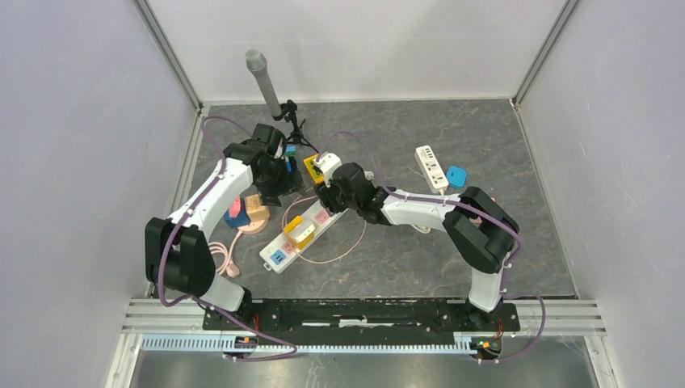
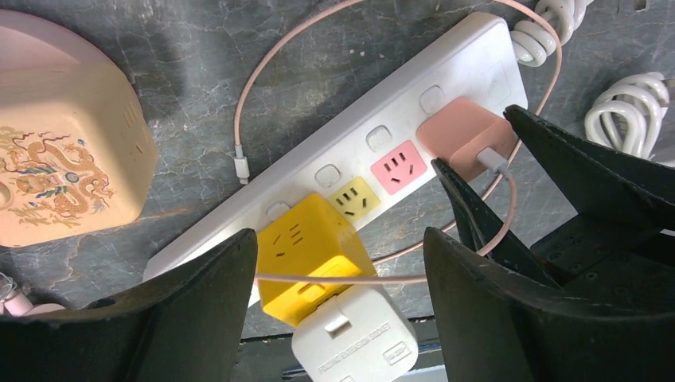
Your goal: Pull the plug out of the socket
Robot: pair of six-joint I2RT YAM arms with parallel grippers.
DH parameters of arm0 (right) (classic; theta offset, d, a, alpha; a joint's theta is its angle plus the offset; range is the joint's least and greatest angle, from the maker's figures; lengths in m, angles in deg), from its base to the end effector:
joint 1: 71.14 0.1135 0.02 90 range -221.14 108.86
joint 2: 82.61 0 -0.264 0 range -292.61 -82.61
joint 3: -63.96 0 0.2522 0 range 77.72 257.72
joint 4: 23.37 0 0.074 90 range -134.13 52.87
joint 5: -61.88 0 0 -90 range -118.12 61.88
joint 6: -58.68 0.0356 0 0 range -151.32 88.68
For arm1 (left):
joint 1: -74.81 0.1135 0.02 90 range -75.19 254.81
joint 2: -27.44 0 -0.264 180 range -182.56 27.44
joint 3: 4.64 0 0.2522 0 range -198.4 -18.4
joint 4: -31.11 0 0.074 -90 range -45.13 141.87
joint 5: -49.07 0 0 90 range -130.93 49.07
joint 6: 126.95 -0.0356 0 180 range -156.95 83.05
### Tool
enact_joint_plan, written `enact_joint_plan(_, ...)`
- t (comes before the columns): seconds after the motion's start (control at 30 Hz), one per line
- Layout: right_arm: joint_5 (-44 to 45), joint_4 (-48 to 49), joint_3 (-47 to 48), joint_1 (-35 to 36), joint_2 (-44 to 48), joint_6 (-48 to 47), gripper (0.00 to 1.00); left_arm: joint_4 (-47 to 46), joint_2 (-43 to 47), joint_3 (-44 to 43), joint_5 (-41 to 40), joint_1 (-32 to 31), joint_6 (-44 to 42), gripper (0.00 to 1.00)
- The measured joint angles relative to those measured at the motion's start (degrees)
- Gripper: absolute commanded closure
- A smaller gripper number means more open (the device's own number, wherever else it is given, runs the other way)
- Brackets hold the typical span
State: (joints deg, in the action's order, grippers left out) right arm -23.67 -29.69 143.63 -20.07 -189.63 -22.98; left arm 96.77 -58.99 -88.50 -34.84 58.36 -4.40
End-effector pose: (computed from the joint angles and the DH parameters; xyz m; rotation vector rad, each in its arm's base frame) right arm 0.2613 0.3191 0.1894 -0.7593 2.0667 0.5098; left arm 0.2829 -0.0875 0.2641 -0.3660 2.7936 -0.3610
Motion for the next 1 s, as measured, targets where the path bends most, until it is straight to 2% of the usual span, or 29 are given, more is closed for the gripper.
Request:
enact_joint_plan(0.17, 1.9, -0.9, -1.0, -1.3, 1.4, -4.7, 0.43, 0.7, 0.0, -2.1, 1.2, 0.0, 0.0, 0.14)
enact_joint_plan(0.33, 0.3, -2.0, -5.7, -5.7, 5.5, -8.1, 0.43, 0.7, 0.0, -3.7, 3.5, 0.0, -0.1, 0.13)
enact_joint_plan(0.5, -2.6, -4.3, -7.3, -9.6, 7.1, -9.4, 0.22, 0.8, 0.0, -3.8, 3.5, 0.0, -0.1, 0.16)
enact_joint_plan(0.6, -4.5, -5.4, -7.3, -9.7, 7.1, -8.8, 0.15, 0.6, 0.0, -3.5, 3.3, 0.0, -0.2, 0.2)
enact_joint_plan(0.73, -5.7, -5.7, -7.3, -9.3, 7.1, -6.4, 0.16, -1.2, 0.0, 0.6, 3.7, 0.0, -0.2, 0.2)
enact_joint_plan(0.9, -5.4, -6.2, -7.1, -9.1, 7.1, -5.3, 0.27, -4.5, 0.0, 9.0, 6.8, -0.8, 0.5, 0.19)
enact_joint_plan(1.0, -4.5, -6.3, -7.0, -9.2, 7.1, -5.1, 0.3, -6.6, 0.0, 11.1, 8.7, -1.4, 1.6, 0.19)
